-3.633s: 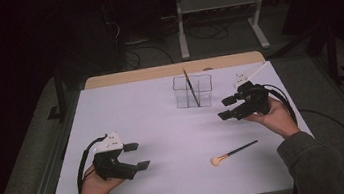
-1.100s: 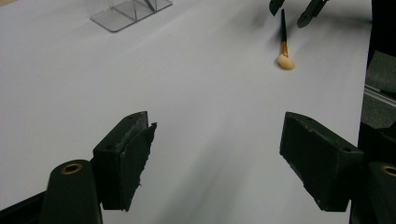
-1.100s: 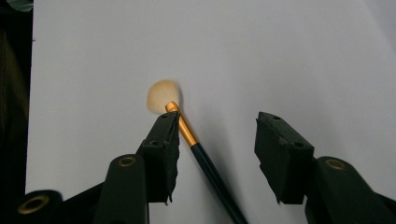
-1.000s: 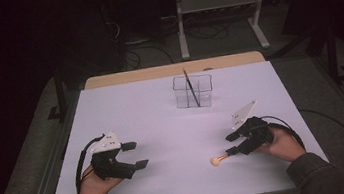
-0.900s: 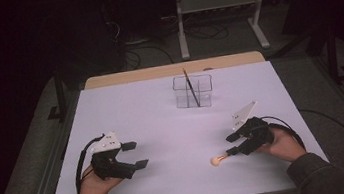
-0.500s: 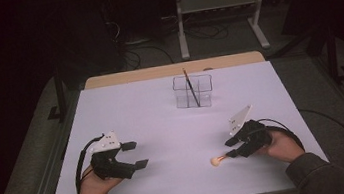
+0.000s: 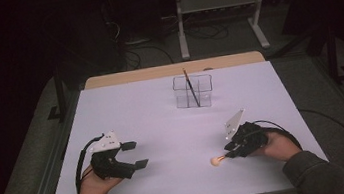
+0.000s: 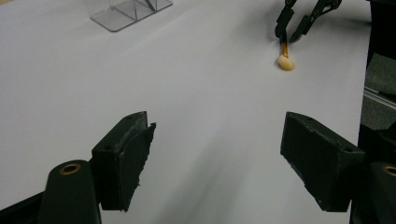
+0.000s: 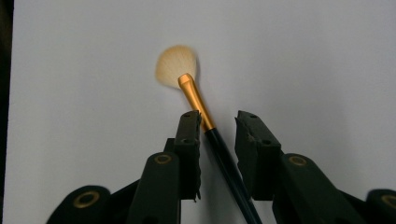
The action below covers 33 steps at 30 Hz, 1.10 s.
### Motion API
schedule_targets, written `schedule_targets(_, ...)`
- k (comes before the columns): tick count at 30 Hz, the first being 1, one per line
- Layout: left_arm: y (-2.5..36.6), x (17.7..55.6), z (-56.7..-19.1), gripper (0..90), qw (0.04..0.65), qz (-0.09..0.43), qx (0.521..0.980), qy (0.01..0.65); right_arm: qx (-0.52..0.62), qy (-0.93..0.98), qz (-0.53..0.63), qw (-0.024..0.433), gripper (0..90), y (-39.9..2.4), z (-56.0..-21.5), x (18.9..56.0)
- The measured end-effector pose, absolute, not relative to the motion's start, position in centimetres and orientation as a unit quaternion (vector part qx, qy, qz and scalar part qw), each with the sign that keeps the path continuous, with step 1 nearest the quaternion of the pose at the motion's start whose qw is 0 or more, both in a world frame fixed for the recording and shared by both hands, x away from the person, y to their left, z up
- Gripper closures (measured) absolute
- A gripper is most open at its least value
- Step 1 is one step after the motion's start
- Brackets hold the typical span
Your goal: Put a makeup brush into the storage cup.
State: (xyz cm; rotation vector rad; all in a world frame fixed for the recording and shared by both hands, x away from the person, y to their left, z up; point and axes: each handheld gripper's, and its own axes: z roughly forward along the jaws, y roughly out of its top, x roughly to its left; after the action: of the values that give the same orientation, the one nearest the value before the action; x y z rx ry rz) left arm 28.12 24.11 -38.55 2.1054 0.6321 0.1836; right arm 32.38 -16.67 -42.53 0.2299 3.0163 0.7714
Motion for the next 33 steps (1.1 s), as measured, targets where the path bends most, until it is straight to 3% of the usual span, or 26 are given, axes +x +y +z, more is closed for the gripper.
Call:
schedule_targets(9,24.2,28.1,-38.5,23.4,0.451,0.074,0.852,0.256,0.066,0.973,0.221,0.023,81.5,-16.2,-42.6,32.3)
schedule_targets(28,24.2,28.2,-38.6,23.4,0.448,0.075,0.853,0.257,0.083,0.977,0.195,0.023,82.6,-15.5,-42.5,32.4)
schedule_targets(33,24.2,28.2,-38.6,23.5,0.448,0.077,0.853,0.257,0.107,0.973,0.202,-0.003,83.2,-15.8,-42.5,33.0)
